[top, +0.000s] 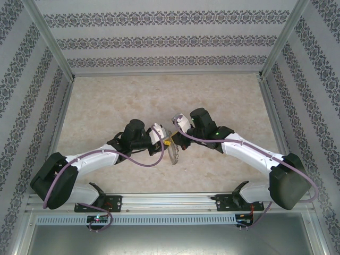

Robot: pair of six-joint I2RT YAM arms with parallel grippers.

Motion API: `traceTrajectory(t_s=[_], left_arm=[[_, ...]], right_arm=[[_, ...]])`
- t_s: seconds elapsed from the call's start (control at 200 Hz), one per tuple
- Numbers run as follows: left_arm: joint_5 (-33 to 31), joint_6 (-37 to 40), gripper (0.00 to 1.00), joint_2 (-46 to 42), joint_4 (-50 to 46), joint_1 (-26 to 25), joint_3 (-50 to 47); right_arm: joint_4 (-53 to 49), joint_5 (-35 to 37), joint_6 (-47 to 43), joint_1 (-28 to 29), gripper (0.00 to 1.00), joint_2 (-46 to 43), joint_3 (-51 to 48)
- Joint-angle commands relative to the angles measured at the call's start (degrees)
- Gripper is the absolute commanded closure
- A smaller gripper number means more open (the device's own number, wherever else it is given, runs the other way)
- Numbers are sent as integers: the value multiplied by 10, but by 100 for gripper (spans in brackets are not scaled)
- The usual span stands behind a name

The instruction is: Put the keys on the keyring

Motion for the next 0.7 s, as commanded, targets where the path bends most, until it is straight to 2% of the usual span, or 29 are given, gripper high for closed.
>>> traceTrajectory(t_s=[0.0,0.15,0.43,0.595,0.694], left_arm=[[14,-14,72,10,21,-4,-6],[40,-27,71,16,29,-4,-6],[43,-61,69,9,78,-4,-27],[35,-79,71,12,121,-4,-35],[36,-76,75,11,118,-5,-31]], right_arm=[[9,-7,2,-3,100,-2,12],[12,-3,3,-4,100,-8,10],[19,-2,8,-7,100,-19,2],[22,-4,9,-7,100,-22,-1],[21,-5,9,-8,100,-24,-2]])
